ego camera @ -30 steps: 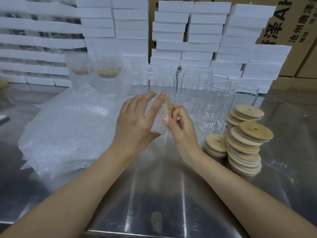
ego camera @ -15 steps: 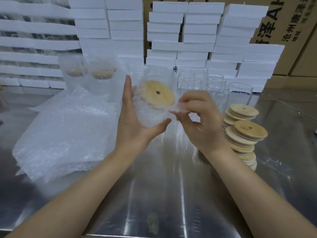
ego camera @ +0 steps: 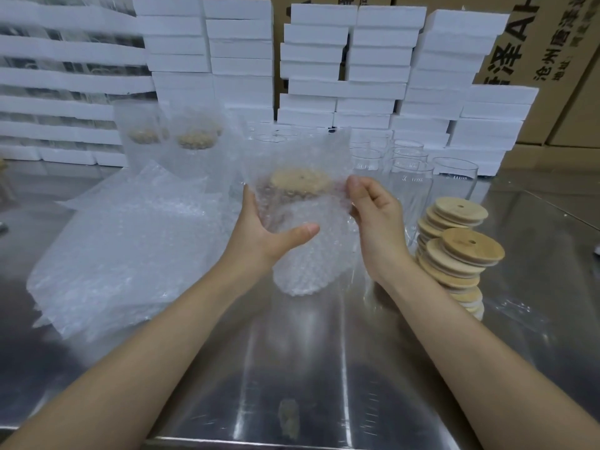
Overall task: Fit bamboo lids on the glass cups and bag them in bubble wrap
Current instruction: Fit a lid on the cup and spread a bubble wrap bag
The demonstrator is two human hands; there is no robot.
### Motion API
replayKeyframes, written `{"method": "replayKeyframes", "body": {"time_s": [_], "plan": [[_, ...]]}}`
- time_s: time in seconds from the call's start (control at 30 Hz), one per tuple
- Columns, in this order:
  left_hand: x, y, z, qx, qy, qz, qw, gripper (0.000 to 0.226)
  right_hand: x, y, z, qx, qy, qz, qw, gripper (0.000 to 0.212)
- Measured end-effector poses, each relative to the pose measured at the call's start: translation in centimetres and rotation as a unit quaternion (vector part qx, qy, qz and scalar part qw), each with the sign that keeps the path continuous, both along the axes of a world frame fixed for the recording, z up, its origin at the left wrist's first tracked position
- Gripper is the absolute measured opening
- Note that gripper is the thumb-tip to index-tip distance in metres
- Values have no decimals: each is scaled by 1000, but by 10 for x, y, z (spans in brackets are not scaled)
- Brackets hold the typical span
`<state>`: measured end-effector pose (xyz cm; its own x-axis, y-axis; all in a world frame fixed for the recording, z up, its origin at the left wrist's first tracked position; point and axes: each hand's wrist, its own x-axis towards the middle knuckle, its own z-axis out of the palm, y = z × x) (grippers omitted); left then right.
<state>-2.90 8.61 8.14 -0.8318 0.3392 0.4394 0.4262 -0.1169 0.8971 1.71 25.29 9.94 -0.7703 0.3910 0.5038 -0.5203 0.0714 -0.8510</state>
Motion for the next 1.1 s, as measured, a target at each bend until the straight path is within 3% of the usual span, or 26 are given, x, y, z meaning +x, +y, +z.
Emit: {"method": "replayKeyframes", "body": {"time_s": [0.07, 0.13, 0.2, 0.27, 0.33, 0.4, 0.47, 0.6, 0.77, 0.83, 0.93, 1.03, 1.1], "plan": [[-3, -2, 0, 3, -4, 7, 1000, 112, 1, 2, 0, 31, -34, 51, 998, 68], [-5, -2, -1, 12, 6, -19, 1000, 87, 0, -2, -4, 95, -76, 94, 988, 99], [-4, 1, -1, 31, -10, -74, 997, 60, -1, -6, -8, 115, -79, 94, 986, 92], [-3, 6, 2, 102, -89, -140, 981, 33, 0, -7, -8, 88, -48, 66, 993, 74], [-6, 7, 4, 128, -192, -127, 965, 39, 0, -6, -5, 34, -25, 51, 998, 68], [-6, 8, 3, 34, -249, -60, 966, 41, 2, -4, -1, -38, -13, 54, 998, 61], [-2, 7, -2, -80, -274, -57, 957, 36, 2, 0, 1, -90, -12, 60, 994, 54], [3, 6, -4, -132, -293, -75, 944, 29, 2, 4, 2, -91, -27, 76, 993, 65], [-3, 4, -14, -167, -186, -14, 968, 22, 2, 3, -2, 2, -40, 74, 996, 56], [-4, 3, -17, -216, -66, 38, 973, 21, 3, 1, -4, 45, -30, 68, 996, 63], [-7, -1, -21, -277, 85, 103, 952, 25, 5, -1, -4, 87, -22, 65, 994, 66], [-15, -3, -25, -301, 128, 142, 934, 25, 2, 0, -8, 105, -32, 67, 992, 66], [-16, -1, -22, -244, 97, 141, 954, 42, 0, 1, -9, 88, -40, 70, 993, 81]]}}
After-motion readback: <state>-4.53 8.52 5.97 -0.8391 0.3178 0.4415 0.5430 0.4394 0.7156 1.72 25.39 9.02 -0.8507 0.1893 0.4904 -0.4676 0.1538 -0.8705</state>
